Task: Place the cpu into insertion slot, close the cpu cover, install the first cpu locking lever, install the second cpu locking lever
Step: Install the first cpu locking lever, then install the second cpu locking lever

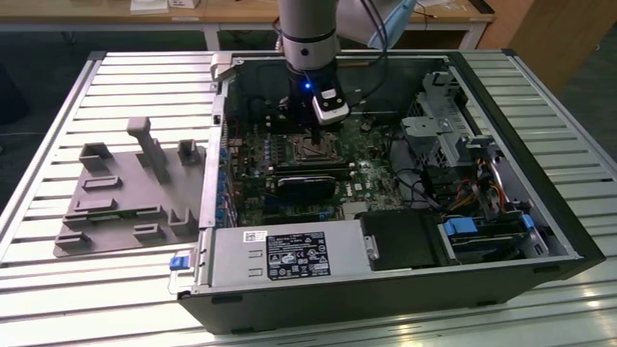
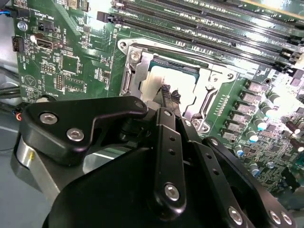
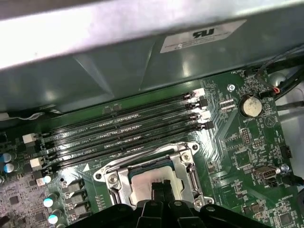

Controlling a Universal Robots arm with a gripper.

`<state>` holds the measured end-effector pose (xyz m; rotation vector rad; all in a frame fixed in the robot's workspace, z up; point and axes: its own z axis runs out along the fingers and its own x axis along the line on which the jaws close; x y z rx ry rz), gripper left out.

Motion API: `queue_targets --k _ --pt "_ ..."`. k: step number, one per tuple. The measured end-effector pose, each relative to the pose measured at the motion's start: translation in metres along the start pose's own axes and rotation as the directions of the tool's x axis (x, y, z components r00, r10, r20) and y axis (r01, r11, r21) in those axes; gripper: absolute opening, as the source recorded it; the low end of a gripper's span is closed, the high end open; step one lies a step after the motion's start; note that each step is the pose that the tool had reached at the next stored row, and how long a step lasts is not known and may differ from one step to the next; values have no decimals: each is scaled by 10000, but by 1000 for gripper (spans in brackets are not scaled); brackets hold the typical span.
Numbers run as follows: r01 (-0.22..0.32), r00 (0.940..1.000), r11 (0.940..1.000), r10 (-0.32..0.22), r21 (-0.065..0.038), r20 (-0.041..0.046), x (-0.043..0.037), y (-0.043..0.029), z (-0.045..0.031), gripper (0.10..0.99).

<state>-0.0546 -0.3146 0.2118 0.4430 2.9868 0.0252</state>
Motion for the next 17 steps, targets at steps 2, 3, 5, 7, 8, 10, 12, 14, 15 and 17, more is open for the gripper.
queue_targets --k 2,3,5,7,8,10,12,14,15,17 --pt "1 10000 10000 -1 -2 1 -4 1 -32 102" --pt "1 10000 10000 -1 -3 1 -7 2 -51 102" --pt "1 10000 10000 -1 -4 1 -12 3 -94 102" --pt "1 10000 10000 -1 -3 1 -17 4 -136 102" --pt "0 10000 10000 0 -3 1 -19 5 -153 102" --pt "1 10000 10000 -1 -2 1 -22 6 -178 102" --pt "1 10000 10000 -1 -4 1 -22 6 -181 102" --pt "1 10000 10000 -1 -3 1 -22 6 -183 102" --pt "1 10000 10000 -1 -3 1 -23 6 -184 102" --pt "1 10000 10000 -1 -3 1 -22 6 -184 102"
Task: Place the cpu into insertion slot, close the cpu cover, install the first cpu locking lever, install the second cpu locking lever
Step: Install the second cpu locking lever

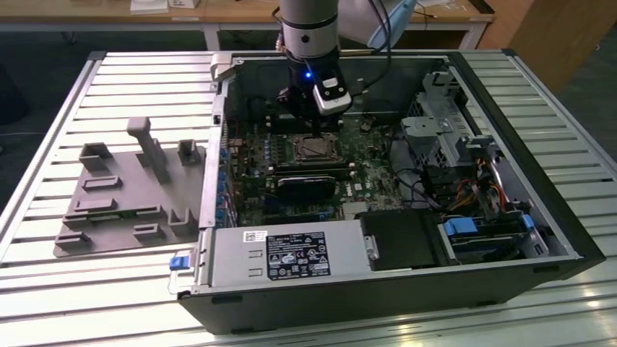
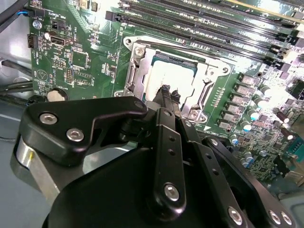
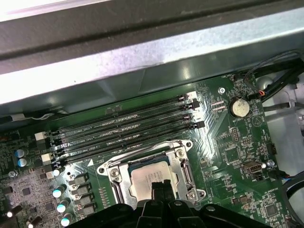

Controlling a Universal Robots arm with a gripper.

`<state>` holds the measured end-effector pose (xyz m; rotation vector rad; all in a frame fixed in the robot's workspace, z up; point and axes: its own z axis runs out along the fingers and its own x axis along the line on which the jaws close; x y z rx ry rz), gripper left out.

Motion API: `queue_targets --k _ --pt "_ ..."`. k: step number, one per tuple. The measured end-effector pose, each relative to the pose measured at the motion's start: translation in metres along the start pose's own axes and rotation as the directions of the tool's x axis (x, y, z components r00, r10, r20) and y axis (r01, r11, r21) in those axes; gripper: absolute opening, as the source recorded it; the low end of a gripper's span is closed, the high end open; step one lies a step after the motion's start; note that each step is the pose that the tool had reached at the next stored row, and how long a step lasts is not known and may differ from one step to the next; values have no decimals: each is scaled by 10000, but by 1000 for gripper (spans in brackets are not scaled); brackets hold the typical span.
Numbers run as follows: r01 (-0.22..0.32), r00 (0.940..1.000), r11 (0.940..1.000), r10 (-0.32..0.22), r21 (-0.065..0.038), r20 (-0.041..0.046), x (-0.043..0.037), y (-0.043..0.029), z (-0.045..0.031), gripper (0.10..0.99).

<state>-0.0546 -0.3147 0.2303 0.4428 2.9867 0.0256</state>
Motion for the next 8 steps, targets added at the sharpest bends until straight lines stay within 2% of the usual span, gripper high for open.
queue_targets --k 8 --pt "2 10000 10000 -2 2 -1 -3 -10 -2 102"
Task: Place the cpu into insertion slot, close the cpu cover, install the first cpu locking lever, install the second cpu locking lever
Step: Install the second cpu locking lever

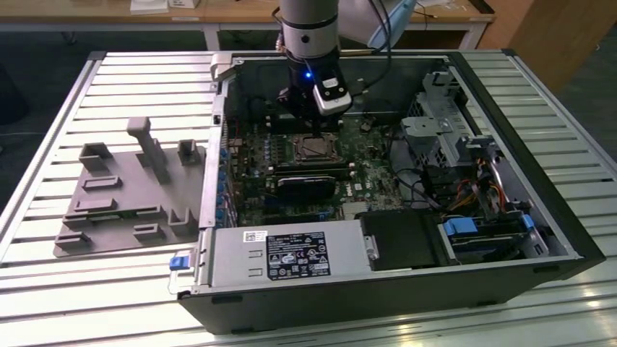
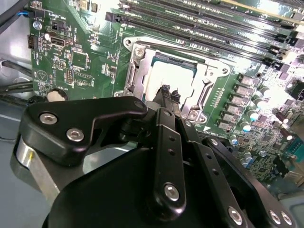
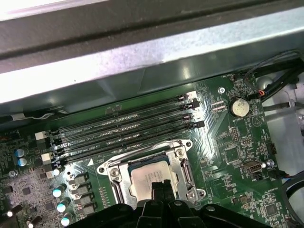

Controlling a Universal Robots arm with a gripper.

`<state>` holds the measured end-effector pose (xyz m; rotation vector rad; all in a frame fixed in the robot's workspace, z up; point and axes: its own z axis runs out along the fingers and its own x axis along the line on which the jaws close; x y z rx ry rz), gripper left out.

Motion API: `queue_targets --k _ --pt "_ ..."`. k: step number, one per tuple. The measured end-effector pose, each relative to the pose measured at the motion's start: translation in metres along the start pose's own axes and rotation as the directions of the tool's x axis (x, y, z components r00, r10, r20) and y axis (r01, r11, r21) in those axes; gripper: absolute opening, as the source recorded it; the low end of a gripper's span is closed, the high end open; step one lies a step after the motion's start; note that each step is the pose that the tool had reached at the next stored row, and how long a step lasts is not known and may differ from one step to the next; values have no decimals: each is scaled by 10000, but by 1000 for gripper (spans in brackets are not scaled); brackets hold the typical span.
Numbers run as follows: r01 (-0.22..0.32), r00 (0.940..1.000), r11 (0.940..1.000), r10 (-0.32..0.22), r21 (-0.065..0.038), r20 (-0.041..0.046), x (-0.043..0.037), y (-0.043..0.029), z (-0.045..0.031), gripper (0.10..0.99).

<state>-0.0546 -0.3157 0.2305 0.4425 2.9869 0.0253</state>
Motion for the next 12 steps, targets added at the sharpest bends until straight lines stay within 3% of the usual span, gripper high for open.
queue_targets --k 12 --pt "-1 10000 10000 1 5 3 -40 -131 1 102"
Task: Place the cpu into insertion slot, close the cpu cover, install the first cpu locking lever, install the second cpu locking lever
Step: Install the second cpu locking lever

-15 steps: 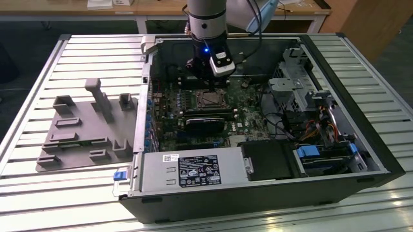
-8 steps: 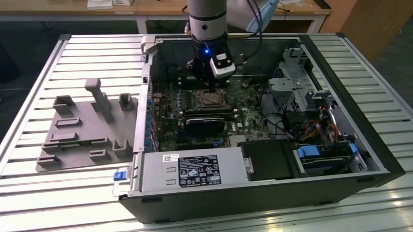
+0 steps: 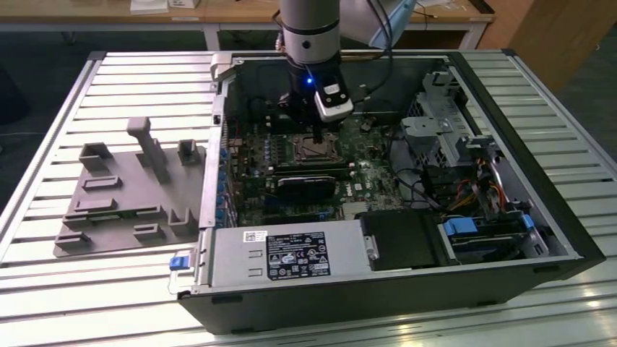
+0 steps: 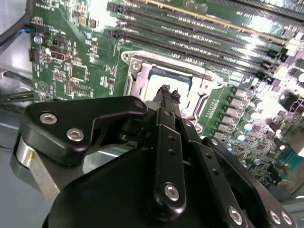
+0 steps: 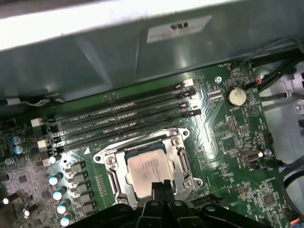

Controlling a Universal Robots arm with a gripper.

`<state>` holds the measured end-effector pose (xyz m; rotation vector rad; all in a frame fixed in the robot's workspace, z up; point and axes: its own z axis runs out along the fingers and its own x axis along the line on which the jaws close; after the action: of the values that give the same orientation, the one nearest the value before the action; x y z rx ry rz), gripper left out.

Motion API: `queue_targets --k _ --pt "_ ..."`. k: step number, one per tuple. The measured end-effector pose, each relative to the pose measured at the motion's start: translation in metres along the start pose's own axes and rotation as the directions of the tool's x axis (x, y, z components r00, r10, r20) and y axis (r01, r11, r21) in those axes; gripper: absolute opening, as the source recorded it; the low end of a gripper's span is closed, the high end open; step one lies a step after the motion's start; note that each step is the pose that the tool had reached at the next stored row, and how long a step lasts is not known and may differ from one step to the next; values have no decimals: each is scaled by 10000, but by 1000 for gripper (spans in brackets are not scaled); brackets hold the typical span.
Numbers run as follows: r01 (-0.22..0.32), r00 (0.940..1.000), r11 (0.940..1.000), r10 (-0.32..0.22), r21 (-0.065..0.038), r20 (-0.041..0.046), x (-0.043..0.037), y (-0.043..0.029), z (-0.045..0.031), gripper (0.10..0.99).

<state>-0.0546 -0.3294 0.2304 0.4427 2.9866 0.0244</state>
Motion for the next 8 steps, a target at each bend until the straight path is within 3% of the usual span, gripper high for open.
queue_targets --k 8 --pt "0 10000 10000 0 1 0 -32 -104 0 102"
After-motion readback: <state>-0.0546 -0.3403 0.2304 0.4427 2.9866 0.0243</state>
